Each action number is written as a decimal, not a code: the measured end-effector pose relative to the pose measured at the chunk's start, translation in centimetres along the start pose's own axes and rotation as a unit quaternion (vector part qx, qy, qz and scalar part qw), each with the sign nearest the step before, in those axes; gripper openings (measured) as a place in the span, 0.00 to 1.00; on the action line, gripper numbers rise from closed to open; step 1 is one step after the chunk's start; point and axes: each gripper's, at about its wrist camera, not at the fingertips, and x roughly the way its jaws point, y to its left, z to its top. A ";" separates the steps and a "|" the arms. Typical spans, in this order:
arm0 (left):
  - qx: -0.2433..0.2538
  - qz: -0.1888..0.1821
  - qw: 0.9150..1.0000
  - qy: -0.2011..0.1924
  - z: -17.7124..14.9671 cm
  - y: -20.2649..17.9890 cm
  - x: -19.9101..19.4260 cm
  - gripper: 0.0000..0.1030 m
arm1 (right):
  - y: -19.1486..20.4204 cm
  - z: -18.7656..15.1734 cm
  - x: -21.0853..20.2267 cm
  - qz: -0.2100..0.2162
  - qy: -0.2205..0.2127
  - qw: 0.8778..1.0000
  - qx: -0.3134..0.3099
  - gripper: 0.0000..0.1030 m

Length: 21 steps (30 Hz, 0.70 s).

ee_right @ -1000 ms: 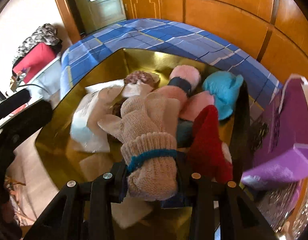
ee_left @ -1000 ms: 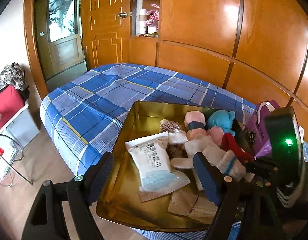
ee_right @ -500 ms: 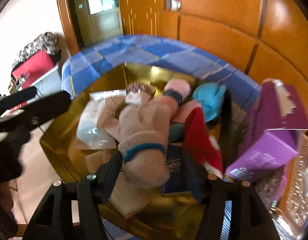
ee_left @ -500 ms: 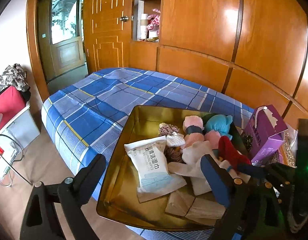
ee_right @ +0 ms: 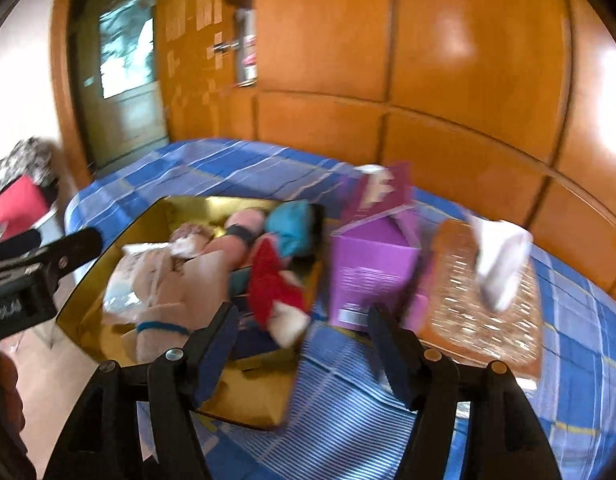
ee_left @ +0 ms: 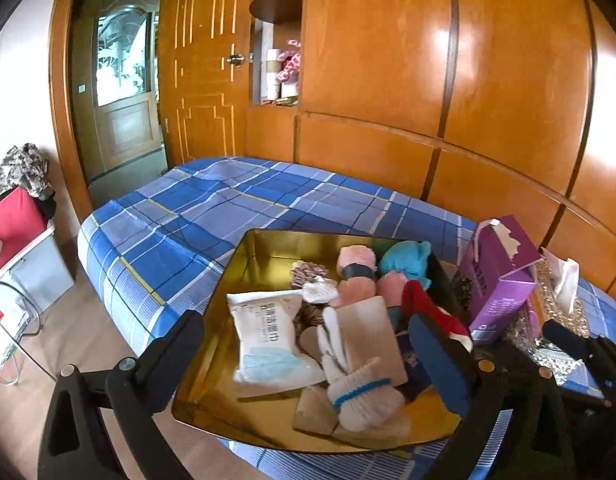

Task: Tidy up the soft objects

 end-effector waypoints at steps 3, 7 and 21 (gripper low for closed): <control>0.003 -0.007 1.000 -0.003 -0.3 -0.8 -0.4 1.00 | -1.4 -0.3 -0.4 -0.019 -0.007 0.999 0.026 0.66; 0.019 -0.007 1.000 -0.005 -0.6 -2.0 -0.8 1.00 | -2.4 -0.7 -0.7 -0.035 -0.004 0.999 0.040 0.66; 0.017 -0.001 1.000 -0.009 -1.1 -2.5 -1.0 1.00 | -1.9 -1.4 -1.1 -0.032 -0.004 0.999 0.033 0.66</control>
